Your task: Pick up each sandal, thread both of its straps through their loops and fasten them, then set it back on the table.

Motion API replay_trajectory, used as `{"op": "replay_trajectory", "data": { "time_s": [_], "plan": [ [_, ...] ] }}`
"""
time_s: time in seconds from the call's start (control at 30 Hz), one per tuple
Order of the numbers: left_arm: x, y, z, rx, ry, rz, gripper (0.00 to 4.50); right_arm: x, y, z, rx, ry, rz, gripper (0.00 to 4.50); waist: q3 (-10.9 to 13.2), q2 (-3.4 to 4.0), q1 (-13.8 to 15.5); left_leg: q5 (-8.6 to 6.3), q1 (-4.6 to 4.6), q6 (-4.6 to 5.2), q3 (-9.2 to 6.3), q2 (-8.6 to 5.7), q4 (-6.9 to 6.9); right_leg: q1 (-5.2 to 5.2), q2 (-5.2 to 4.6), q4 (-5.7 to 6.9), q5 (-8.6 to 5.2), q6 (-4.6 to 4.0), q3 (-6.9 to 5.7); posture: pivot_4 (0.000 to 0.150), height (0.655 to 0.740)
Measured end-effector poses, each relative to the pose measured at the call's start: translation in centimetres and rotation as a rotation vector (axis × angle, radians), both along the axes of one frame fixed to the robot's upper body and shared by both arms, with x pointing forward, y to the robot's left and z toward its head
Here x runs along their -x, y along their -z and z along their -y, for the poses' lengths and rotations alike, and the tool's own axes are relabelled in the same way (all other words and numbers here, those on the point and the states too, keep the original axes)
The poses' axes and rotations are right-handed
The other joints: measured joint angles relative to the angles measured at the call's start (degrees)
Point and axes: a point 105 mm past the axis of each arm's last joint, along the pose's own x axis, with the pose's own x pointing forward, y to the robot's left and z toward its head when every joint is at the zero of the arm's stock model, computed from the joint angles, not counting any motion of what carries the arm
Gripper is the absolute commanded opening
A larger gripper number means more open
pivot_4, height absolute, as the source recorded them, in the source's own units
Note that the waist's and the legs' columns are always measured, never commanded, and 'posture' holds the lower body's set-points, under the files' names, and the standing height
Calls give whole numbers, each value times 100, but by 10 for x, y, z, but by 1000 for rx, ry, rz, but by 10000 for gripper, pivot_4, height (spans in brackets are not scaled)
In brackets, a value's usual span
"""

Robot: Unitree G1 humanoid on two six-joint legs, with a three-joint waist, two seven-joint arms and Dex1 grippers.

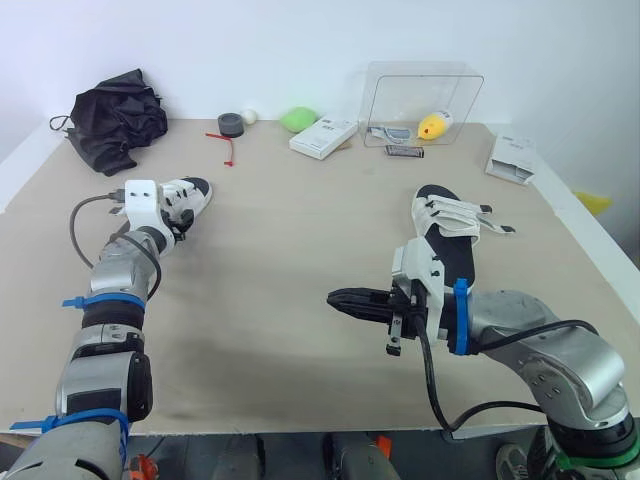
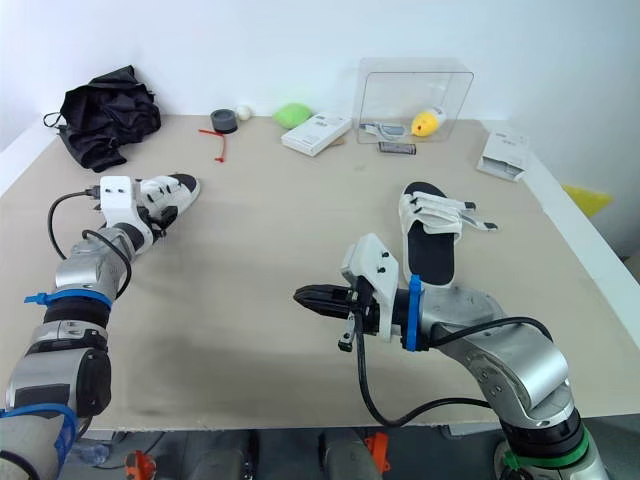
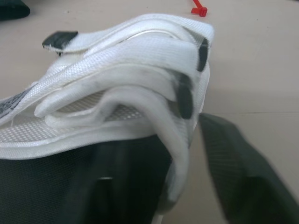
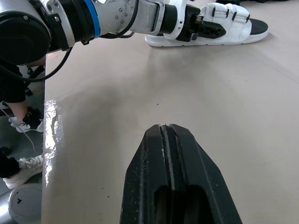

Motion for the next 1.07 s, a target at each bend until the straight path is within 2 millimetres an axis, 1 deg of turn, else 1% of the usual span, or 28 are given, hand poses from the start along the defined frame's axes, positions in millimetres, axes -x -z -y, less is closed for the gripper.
{"op": "replay_trajectory", "data": {
  "time_s": [0.03,0.17,0.27,0.4,0.5,0.57,0.63,0.67,0.7,0.73,0.77,0.8,0.9,0.93,1.0,1.03,1.07],
  "plan": [
    [0,0,-1,-6,-1,-2,44319,0,-1,0,-2,-2,3,0,0,0,-7,0,0,0,0,2,0,-1,2,0,0,-1,0,1500,7400],
    [5,0,-12,-35,-24,-26,44319,-4,-1,2,-6,6,0,0,0,0,-22,0,0,0,2,3,-4,-3,2,0,0,-1,2,1500,7400],
    [9,-1,-16,-33,-30,-32,44319,-8,-1,4,-8,16,0,0,0,0,-9,0,-2,0,0,2,-4,-3,-3,0,-1,0,0,1500,7400],
    [27,-3,-20,30,-39,-52,44319,-14,-4,6,-18,13,5,0,0,-1,-16,-1,-5,-2,0,6,-4,-3,-11,0,1,-2,3,1500,7400],
    [40,-13,-13,79,21,-28,44319,-18,-3,9,-22,12,-8,0,1,-1,2,-1,-7,-4,-4,4,-4,-2,-16,0,15,-26,-2,1500,7400],
    [53,-26,-5,135,102,29,44319,-22,-2,14,-16,12,-18,0,1,-1,6,0,-7,-4,-4,1,-4,-1,-23,0,16,-28,-3,1500,7400],
    [60,-32,-1,173,158,55,44319,-24,-2,16,-16,12,-21,0,1,-1,6,0,-7,-5,-2,0,-3,-1,-24,-1,16,-28,-3,1500,7400],
    [68,-35,3,192,206,60,44319,-24,-3,17,-16,7,-20,0,1,-1,5,1,-7,-7,-2,1,-3,-2,-22,-2,15,-27,-4,1500,7400],
    [82,-33,10,209,284,51,44319,-24,-4,17,-15,-2,-17,0,3,2,-15,1,-4,-8,0,1,-7,-1,-24,-2,14,-28,-1,1500,7400],
    [91,-31,14,214,327,48,44319,-24,-4,19,-12,-2,-15,0,3,2,-23,-2,2,-13,1,7,-9,-2,-25,-3,14,-29,4,1500,7400],
    [118,-22,28,259,444,12,44319,-26,-2,24,-6,10,-30,0,3,3,-41,-5,6,-17,1,7,-12,-3,-31,-3,12,-32,7,1500,7400],
    [131,-16,38,292,509,-18,44319,-26,2,27,-1,20,-47,0,4,3,-37,-8,7,-21,1,6,-13,-4,-36,-1,4,-34,3,1500,7400],
    [165,-10,61,345,667,-73,44319,-22,15,30,1,25,-99,0,6,4,3,-8,-1,-21,-6,5,-12,0,-29,-1,-6,-37,-11,1500,7400],
    [173,-10,66,328,695,-85,44319,-19,22,31,3,30,-125,0,8,7,28,-7,-1,-21,-12,5,-10,5,-30,-1,-25,-10,-17,1500,7400],
    [177,-10,70,304,704,-98,44319,-13,33,34,10,40,-170,0,15,20,79,4,0,-21,-10,6,-8,8,-29,-1,-25,-7,-23,1500,7400],
    [177,-9,70,303,705,-99,44319,-12,34,34,11,43,-172,0,17,23,82,8,1,-22,-7,6,-8,8,-28,-1,-22,-8,-23,1500,7400],
    [180,-6,77,299,729,-116,44319,-6,40,39,21,66,-185,0,17,24,89,11,1,-22,-3,5,-7,8,-29,-1,-20,-7,-21,1500,7400]
  ]
}}
